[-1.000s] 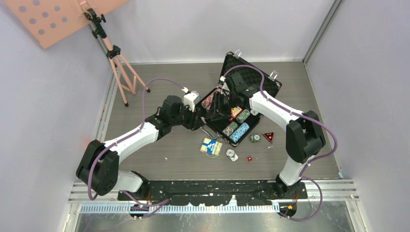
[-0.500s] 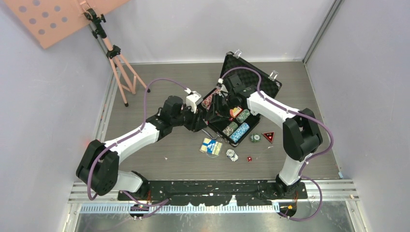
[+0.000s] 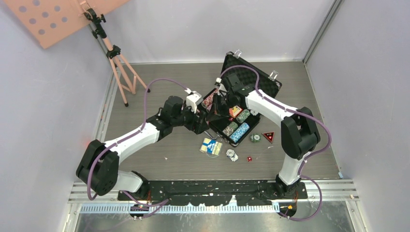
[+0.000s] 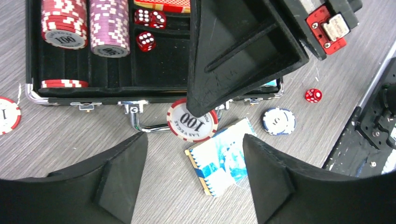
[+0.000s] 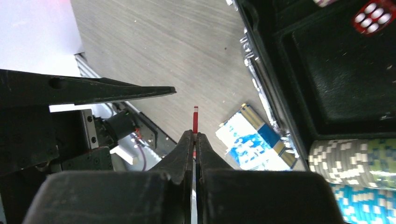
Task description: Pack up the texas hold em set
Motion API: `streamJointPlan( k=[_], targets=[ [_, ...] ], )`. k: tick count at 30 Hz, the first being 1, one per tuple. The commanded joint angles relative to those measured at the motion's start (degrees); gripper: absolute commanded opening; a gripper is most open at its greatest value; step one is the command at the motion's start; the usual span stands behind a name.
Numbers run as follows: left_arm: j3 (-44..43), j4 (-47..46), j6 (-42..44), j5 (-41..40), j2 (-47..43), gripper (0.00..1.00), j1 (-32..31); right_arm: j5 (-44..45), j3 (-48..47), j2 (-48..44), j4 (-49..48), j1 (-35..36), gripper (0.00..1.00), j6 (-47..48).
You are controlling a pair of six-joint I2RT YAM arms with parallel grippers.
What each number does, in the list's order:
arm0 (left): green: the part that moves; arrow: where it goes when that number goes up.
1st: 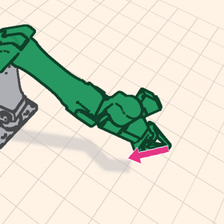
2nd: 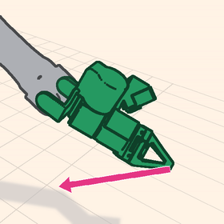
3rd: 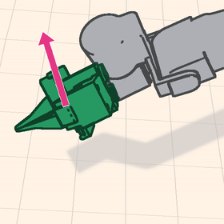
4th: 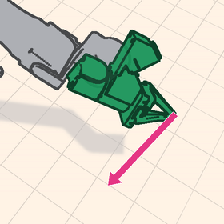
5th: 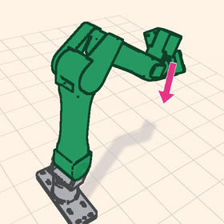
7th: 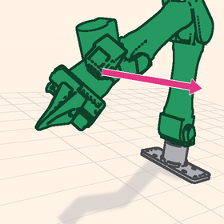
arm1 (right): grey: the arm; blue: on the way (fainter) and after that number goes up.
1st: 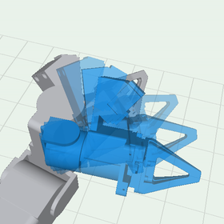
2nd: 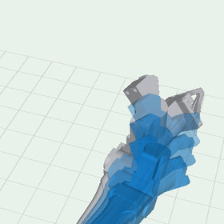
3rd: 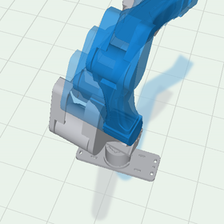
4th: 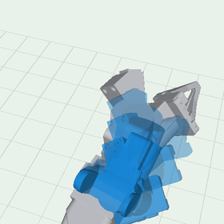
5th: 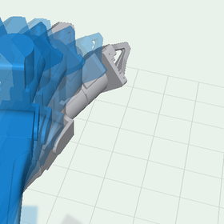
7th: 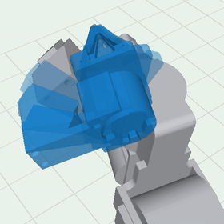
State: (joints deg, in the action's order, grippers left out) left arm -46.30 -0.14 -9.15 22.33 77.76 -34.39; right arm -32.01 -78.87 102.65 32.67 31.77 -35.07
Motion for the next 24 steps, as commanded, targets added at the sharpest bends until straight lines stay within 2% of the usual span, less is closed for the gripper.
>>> streamJointPlan(
  k=[1, 4, 7, 11, 15, 19, 24],
  targets=[
    [-1.1, -1.9, -1.9, -4.6, -1.7, 0.82, -0.2, 7.5, -5.7, 1.1, 2.3, 0.2, 0.01, 6.5],
    [-1.1, -0.7, -3.5, -9.5, -3.0, 0.93, 0.4, 11.4, -8.6, 2.4, 2.5, 0.1, 0.0, 10.0],
    [-1.1, 1.4, -6.2, -14.7, -4.2, 0.94, 2.3, 15.3, -10.5, 3.7, 1.4, 0.2, 0.01, 13.5],
    [-2.9, 6.4, -9.5, -19.9, -3.0, 0.92, 6.6, 17.6, -11.2, 4.5, -2.9, 0.4, 0.01, 17.9],
    [-5.3, 9.5, -12.2, -21.6, 0.3, 0.88, 10.0, 20.8, -13.2, 6.3, -4.6, 2.0, 0.01, 22.7],
    [-7.6, 11.0, -12.3, -24.3, 2.9, 0.87, 11.0, 21.2, -15.3, 8.6, -6.9, 2.6, 0.01, 24.1],
    [-11.7, 13.6, -11.2, -27.1, 6.5, 0.85, 11.0, 23.1, -21.0, 13.6, -4.7, 3.0, 0.01, 25.4]
  ],
)
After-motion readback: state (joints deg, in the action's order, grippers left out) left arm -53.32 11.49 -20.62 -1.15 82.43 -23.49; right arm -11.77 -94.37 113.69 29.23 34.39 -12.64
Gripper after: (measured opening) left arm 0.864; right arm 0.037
